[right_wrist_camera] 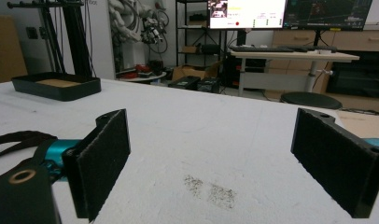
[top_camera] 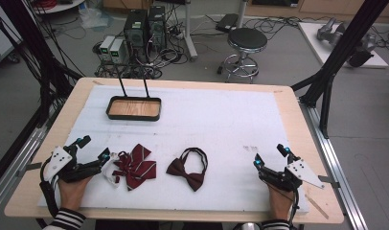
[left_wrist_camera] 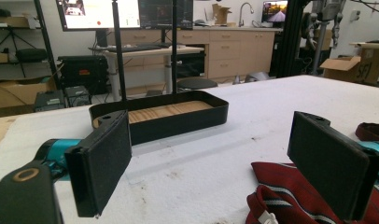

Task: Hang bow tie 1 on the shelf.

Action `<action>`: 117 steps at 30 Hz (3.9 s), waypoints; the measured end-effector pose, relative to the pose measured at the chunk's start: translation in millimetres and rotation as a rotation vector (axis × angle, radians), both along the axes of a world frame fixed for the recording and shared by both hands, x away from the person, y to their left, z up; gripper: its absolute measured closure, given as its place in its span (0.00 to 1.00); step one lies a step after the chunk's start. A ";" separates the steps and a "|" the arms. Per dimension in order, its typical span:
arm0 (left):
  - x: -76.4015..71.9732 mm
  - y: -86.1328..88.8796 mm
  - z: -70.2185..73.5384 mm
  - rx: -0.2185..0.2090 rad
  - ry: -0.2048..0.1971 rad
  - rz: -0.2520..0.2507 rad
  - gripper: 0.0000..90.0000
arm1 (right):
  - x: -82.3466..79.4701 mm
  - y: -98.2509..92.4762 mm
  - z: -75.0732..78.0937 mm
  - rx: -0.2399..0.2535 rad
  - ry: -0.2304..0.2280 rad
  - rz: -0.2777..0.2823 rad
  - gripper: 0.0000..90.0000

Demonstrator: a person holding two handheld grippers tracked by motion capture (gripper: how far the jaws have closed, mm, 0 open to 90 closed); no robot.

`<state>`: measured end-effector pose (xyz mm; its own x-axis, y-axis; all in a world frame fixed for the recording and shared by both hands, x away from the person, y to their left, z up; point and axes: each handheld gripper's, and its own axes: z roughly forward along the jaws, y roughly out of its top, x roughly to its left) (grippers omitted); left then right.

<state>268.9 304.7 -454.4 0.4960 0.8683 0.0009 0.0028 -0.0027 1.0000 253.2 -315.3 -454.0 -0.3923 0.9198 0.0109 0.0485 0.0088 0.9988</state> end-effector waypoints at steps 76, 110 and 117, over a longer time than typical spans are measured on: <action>-3.0 -68.2 89.2 0.505 0.395 -0.370 0.18 | -0.9 -0.3 -0.3 0.006 -0.006 0.005 0.12; 24.0 -90.1 50.1 0.675 0.719 -0.354 0.26 | -0.3 -1.4 -0.2 0.008 -0.009 0.008 0.12; 27.1 -90.0 46.0 0.690 0.747 -0.347 0.31 | -0.4 -1.4 -0.2 0.008 -0.008 0.007 0.12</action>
